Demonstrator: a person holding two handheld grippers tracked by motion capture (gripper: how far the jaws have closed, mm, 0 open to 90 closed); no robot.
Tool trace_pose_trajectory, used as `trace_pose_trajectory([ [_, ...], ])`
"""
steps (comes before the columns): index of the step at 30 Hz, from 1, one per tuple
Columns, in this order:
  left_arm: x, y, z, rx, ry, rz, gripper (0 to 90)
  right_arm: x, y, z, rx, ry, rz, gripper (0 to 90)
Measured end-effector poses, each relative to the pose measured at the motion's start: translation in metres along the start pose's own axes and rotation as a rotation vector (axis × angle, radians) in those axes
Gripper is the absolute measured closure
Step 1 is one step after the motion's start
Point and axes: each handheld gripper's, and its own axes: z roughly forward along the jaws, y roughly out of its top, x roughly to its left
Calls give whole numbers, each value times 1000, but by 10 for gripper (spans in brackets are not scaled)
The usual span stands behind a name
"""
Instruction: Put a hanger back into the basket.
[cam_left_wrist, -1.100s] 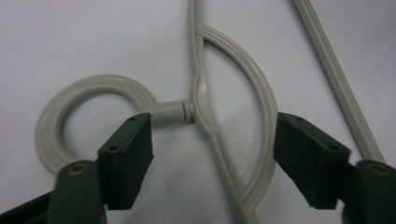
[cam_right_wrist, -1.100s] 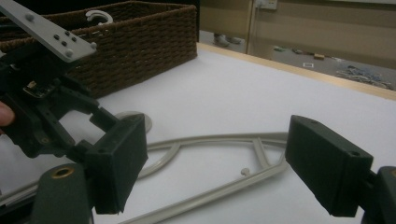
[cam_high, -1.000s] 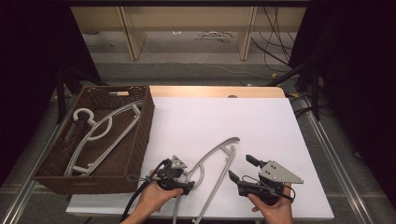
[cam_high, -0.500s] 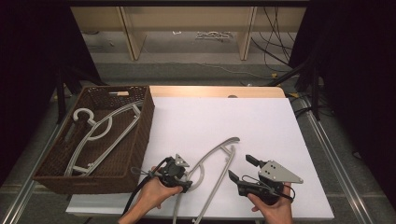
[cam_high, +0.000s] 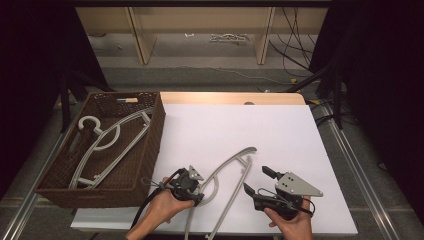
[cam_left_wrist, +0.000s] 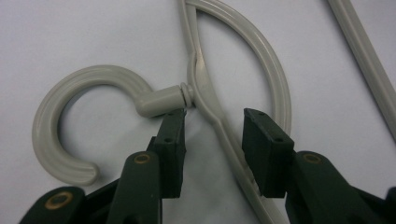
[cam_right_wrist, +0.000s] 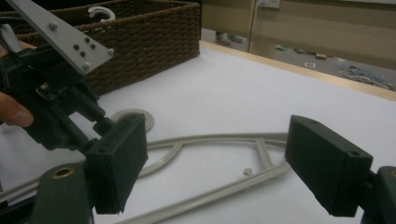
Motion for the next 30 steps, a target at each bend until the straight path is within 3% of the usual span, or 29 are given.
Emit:
trace_pose_trajectory([
  [5, 1, 5, 1, 34, -9, 19, 607, 1, 0, 1, 11, -7, 1, 221],
  [8, 1, 8, 1, 54, -16, 36, 623, 1, 0, 3, 6, 13, 8, 221],
  [11, 4, 15, 0, 117, -33, 115, 652, 1, 0, 1, 35, 2, 3, 220],
  [12, 3, 16, 1, 122, -40, 99, 655, 1, 0, 1, 38, 0, 4, 220],
  [18, 11, 28, 4, 177, -59, 130, 803, 1, 1, 0, 49, 4, 2, 219],
  [20, 11, 31, 5, 196, -65, 133, 813, 1, 1, 1, 38, 2, 6, 219],
  [22, 9, 33, 6, 204, -52, 143, 809, 1, 0, 3, 14, -3, 1, 219],
  [23, 7, 34, 6, 219, -38, 162, 806, 1, 0, 3, 12, -3, -3, 219],
  [24, 5, 34, 7, 226, -31, 165, 798, 1, 1, 1, 47, 4, 3, 219],
  [26, 2, 37, 8, 243, -13, 190, 790, 1, 0, 3, 25, 3, 5, 219],
  [28, 3, 40, 8, 281, -17, 224, 786, 2, 0, 5, 8, 17, 14, 219],
  [30, 4, 42, 8, 290, -20, 224, 788, 3, 0, 5, 10, 15, 14, 219],
])
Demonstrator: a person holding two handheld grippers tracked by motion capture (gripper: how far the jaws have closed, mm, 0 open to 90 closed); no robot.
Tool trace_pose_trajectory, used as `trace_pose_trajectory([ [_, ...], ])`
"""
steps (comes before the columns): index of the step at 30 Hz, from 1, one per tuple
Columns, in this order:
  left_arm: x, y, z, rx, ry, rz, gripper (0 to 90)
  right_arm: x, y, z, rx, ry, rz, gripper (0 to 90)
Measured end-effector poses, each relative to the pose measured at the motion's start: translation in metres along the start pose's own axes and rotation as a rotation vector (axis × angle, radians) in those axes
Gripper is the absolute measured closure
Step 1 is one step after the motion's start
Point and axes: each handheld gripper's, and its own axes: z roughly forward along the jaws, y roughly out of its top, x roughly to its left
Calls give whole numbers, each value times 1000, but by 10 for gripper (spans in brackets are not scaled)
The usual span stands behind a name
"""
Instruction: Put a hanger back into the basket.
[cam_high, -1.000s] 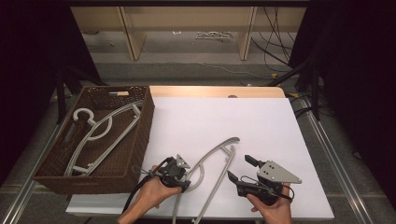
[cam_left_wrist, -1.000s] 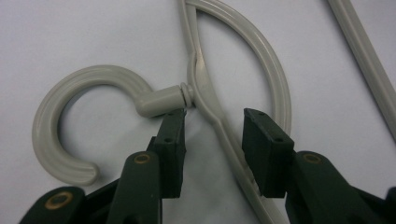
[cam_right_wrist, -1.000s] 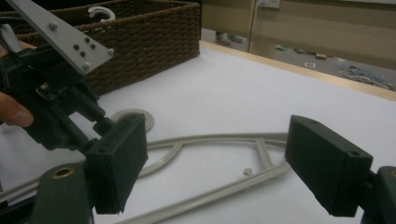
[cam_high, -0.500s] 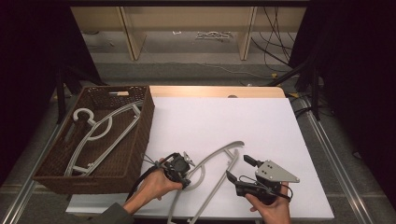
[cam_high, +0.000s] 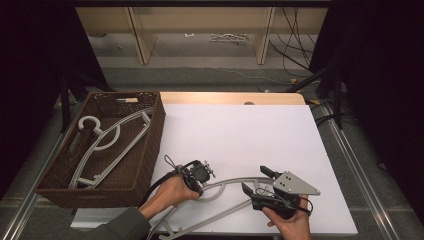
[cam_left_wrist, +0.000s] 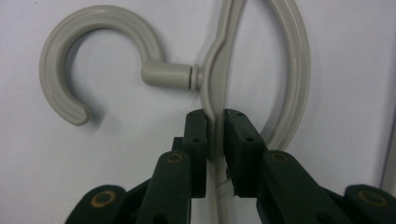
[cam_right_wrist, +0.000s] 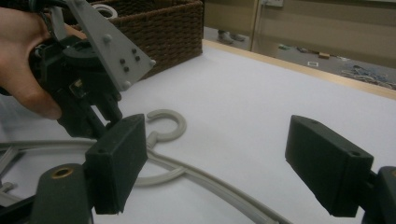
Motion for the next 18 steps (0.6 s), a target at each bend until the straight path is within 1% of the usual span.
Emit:
trace_pose_trajectory([
  [2, 0, 0, 0, 2, 3, 9, 793, 0, 0, 0, 10, -2, -5, 219],
  [3, -1, 0, 0, -2, 6, 21, 799, -2, 0, 1, -5, -8, -22, 219],
  [4, -1, -1, 0, -7, 4, 22, 802, -2, 0, 1, -4, -10, -25, 219],
  [5, 0, -1, 0, -12, 3, 23, 804, -2, 1, 1, -5, -10, -25, 219],
  [6, 1, -2, 0, -16, 0, 32, 806, 0, 0, 1, -2, 0, -7, 219],
  [7, 0, -3, 0, -18, -5, 21, 807, 0, 0, 2, 1, 4, 2, 219],
  [8, 1, -3, 0, -24, -7, 17, 809, 0, 1, -1, 31, -7, -8, 219],
  [9, 1, -3, 0, -25, -7, 26, 810, 0, 0, 0, 14, -8, -7, 219],
  [11, 3, -3, 0, -28, -19, 32, 818, -1, 1, 0, 28, -3, -12, 219],
  [12, 4, -3, 0, -30, -26, 34, 818, -1, 1, 0, 28, -3, -12, 219],
  [13, 5, -4, -1, -33, -37, 30, 822, -1, 1, 0, 22, -7, -23, 219],
  [14, 6, -4, -1, -38, -42, 30, 823, 0, 1, 0, 28, -2, -12, 219],
  [15, 6, -4, 0, -66, -48, 10, 824, -1, 1, 0, 23, -3, -16, 219],
  [16, 7, -4, 0, -75, -48, 13, 825, -1, 1, 1, 15, 0, -9, 219],
  [17, 10, -3, -3, -66, -45, 39, 824, -1, 1, 1, 14, -1, -10, 219],
  [18, 12, -3, -3, -82, -40, 34, 825, -1, 1, 1, 12, 0, -8, 219],
])
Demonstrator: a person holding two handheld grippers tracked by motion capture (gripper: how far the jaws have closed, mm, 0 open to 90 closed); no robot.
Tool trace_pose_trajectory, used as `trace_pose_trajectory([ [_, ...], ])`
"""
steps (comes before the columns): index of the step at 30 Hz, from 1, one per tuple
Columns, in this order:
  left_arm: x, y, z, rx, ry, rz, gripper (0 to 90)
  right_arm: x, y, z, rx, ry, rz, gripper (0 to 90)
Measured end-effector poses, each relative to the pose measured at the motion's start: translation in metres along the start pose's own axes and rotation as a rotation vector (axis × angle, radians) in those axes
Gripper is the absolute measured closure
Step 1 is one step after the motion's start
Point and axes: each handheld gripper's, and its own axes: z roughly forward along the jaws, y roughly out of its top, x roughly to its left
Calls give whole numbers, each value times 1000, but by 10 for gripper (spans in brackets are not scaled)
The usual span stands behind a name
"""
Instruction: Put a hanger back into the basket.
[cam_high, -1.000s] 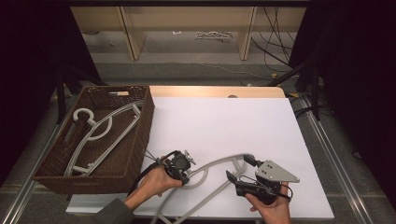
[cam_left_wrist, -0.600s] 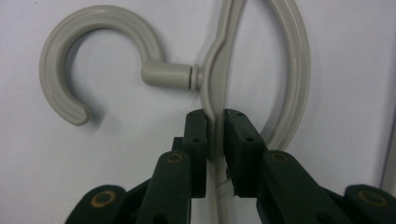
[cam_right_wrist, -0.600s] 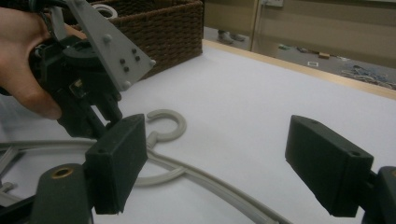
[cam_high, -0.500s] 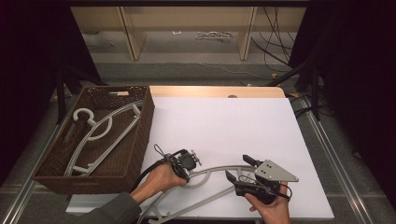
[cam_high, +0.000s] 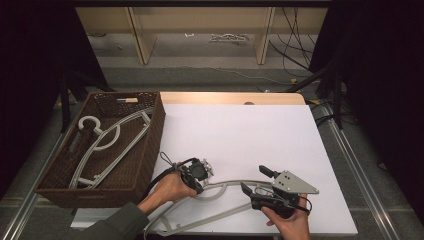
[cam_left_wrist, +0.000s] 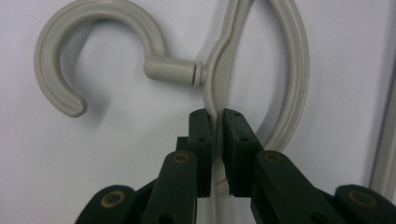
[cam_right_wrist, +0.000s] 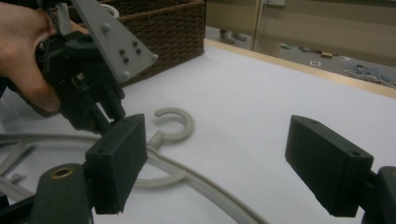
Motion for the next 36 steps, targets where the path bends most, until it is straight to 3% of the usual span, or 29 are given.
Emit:
trace_pose_trajectory([
  [3, 3, 1, -1, -43, 14, -32, 825, 0, 0, 1, -13, 9, 12, 219],
  [5, 7, 1, -4, -57, 24, -33, 825, -1, 0, 1, -21, -2, -14, 219],
  [9, 11, 1, -13, -90, 67, -52, 825, 0, 0, 0, -10, -3, -4, 219],
  [11, 11, 2, -18, -114, 64, -74, 825, 0, 0, 0, -5, 0, 3, 219],
  [16, 21, 7, -37, -153, 99, -37, 826, 0, 0, -1, -7, -1, 3, 220],
  [20, 30, 10, -55, -203, 117, -55, 827, 0, 0, -1, -12, -5, -2, 220],
  [21, 30, 10, -59, -237, 119, -81, 827, -1, 1, 0, -21, -9, -14, 220],
  [25, 36, 15, -74, -304, 149, -99, 828, -1, 1, -1, -14, -7, -15, 220],
  [36, 47, 30, -111, -382, 188, -115, 830, -1, 1, -1, -14, -6, -15, 219],
])
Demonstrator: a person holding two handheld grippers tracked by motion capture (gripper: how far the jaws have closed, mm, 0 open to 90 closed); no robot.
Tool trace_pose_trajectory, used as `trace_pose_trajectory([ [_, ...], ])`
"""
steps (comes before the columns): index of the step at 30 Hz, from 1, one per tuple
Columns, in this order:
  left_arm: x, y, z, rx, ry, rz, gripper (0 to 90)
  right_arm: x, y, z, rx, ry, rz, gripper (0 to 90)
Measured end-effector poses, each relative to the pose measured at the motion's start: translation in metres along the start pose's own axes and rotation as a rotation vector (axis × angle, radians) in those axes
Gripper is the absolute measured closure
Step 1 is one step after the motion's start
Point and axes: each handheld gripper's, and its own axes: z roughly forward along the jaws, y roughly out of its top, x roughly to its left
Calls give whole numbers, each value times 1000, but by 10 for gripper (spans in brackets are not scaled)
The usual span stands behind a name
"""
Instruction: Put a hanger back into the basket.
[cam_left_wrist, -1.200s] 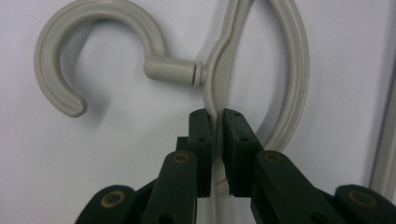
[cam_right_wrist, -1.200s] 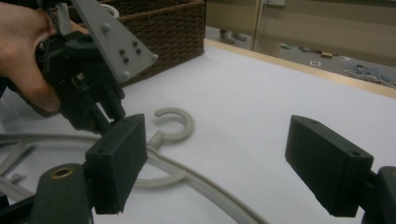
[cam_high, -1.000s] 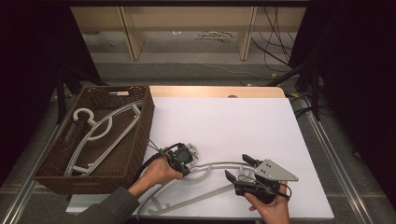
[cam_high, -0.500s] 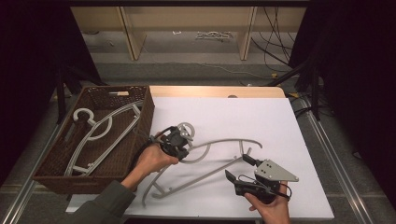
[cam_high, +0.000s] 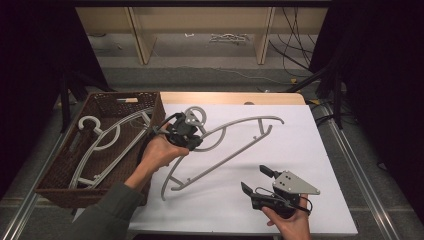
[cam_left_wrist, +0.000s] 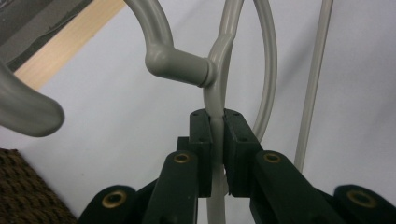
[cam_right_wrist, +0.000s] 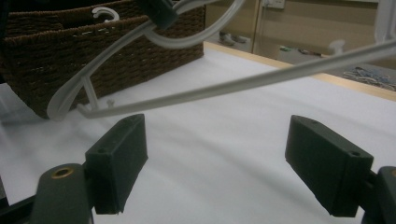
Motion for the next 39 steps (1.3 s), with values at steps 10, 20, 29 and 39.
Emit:
trace_pose_trajectory([
  [10, 22, 18, -37, -72, 11, -61, 830, 1, 0, 0, 0, 2, 13, 219],
  [20, 48, 25, -89, -97, 33, -103, 830, 0, 0, 0, -2, 0, 0, 219],
  [29, 77, 4, -132, -106, 106, -141, 830, 1, 0, 1, 5, 15, 21, 219],
  [39, 114, -35, -150, -102, 176, -249, 829, 1, -1, 1, 7, 12, 23, 219],
])
